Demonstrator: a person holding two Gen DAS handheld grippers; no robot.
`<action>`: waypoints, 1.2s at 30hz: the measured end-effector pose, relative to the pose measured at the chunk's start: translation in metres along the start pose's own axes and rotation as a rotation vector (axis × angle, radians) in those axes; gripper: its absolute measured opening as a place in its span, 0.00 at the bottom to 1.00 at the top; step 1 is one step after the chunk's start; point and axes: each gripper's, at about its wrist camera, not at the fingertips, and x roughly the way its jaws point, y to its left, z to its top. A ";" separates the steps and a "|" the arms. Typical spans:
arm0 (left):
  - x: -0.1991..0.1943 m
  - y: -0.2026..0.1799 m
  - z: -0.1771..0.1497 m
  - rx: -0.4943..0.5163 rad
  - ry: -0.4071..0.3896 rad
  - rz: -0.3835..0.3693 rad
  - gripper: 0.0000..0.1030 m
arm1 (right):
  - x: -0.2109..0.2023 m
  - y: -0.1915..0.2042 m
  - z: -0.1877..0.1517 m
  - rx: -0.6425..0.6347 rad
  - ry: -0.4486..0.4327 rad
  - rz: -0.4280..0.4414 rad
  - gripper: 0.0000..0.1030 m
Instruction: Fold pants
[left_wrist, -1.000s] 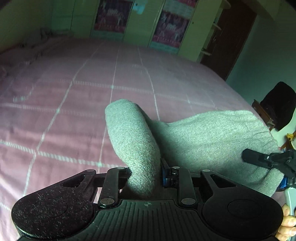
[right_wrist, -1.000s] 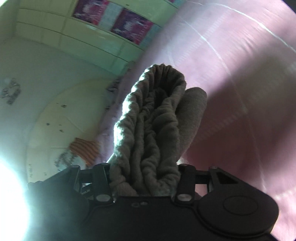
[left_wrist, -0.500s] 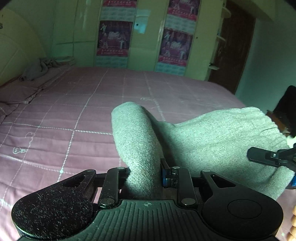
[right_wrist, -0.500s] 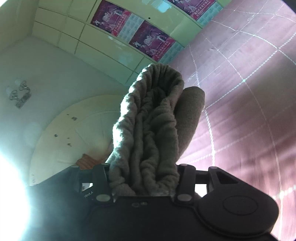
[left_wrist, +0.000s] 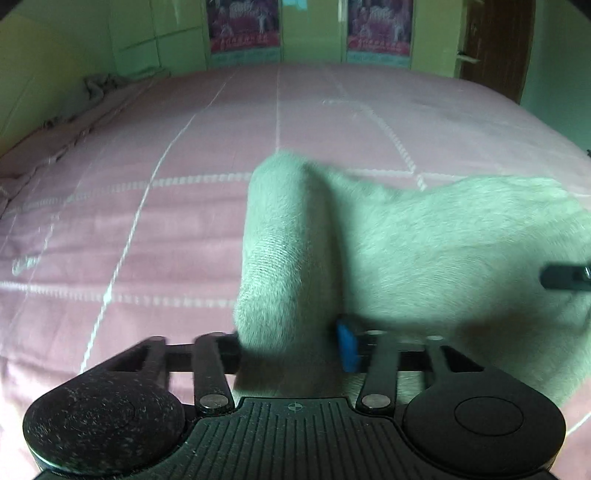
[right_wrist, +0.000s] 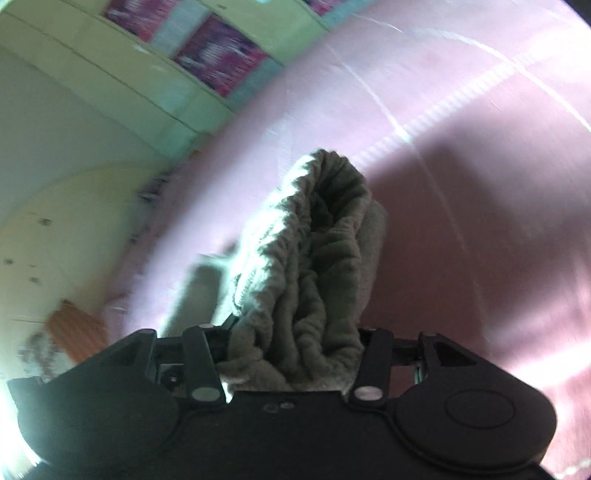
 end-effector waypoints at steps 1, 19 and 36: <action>-0.001 0.003 -0.001 -0.016 0.002 -0.002 0.61 | 0.001 -0.006 -0.008 0.005 0.008 -0.037 0.60; -0.032 -0.016 -0.032 0.046 0.009 0.023 0.61 | -0.059 0.079 -0.077 -0.570 -0.111 -0.334 0.34; -0.075 -0.038 -0.037 0.038 0.030 -0.021 0.94 | -0.106 0.090 -0.110 -0.476 -0.140 -0.375 0.38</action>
